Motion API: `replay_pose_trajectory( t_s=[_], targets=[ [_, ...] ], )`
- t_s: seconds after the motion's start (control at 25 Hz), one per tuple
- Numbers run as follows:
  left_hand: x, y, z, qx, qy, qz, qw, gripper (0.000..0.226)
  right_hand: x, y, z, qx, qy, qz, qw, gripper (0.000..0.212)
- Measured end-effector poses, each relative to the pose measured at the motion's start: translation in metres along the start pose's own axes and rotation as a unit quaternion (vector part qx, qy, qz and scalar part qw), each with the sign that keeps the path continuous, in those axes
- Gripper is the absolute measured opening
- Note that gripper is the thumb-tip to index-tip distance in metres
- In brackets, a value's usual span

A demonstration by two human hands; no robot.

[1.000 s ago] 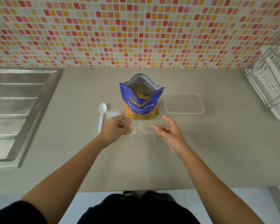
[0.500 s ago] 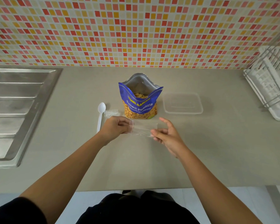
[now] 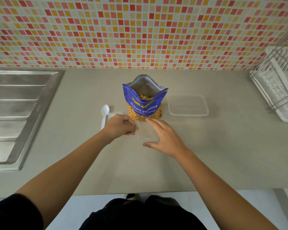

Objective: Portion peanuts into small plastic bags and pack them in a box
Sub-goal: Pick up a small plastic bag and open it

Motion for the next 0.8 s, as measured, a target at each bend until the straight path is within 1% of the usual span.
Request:
replay_pose_trajectory(
  t_s=[0.12, 0.24, 0.36, 0.48, 0.56, 0.6, 0.64, 0.68, 0.72, 0.8],
  targets=[
    [0.012, -0.008, 0.000, -0.013, -0.017, -0.021, 1.000, 0.002, -0.006, -0.003, -0.009, -0.012, -0.018, -0.008, 1.000, 0.096],
    [0.016, -0.013, -0.002, -0.024, -0.023, -0.028, 0.999, 0.007, -0.005, -0.002, -0.013, 0.000, -0.032, -0.014, 0.999, 0.094],
    [0.013, -0.014, -0.004, -0.023, -0.023, -0.028, 0.999, 0.006, -0.006, -0.001, -0.013, 0.015, -0.023, -0.011, 1.000, 0.086],
    [0.010, -0.013, -0.006, -0.013, -0.021, -0.052, 0.998, 0.004, -0.005, 0.000, -0.014, 0.031, -0.025, -0.017, 0.999, 0.074],
    [0.010, -0.012, -0.006, -0.018, -0.015, -0.056, 0.998, 0.005, -0.003, 0.001, -0.014, 0.046, -0.041, -0.044, 0.997, 0.065],
    [0.010, -0.009, -0.007, -0.019, -0.007, -0.037, 0.999, 0.003, -0.001, 0.002, -0.013, 0.058, -0.053, -0.069, 0.995, 0.060],
    [0.008, -0.003, -0.008, -0.008, 0.000, -0.014, 1.000, 0.005, 0.001, 0.004, -0.013, 0.072, -0.068, -0.104, 0.990, 0.056],
    [0.003, 0.010, -0.012, 0.026, 0.004, -0.001, 1.000, 0.010, 0.004, 0.007, -0.011, 0.087, -0.087, -0.145, 0.982, 0.054],
    [-0.004, 0.028, -0.017, 0.083, -0.001, -0.016, 0.996, 0.013, 0.008, 0.009, -0.009, 0.100, -0.105, -0.187, 0.971, 0.054],
    [-0.027, 0.071, -0.022, 0.217, 0.001, -0.110, 0.970, 0.018, 0.012, 0.010, -0.006, 0.112, -0.127, -0.242, 0.955, 0.056]
  ],
)
Point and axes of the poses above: each hand's wrist, its own z-axis away from the middle knuckle, its own y-axis out of the back of the hand, x = y × z, the point moved 7 cm from there along -z, towards the middle knuckle, and after that the axes turned 5 degrees about x, right-handed, at the moved point
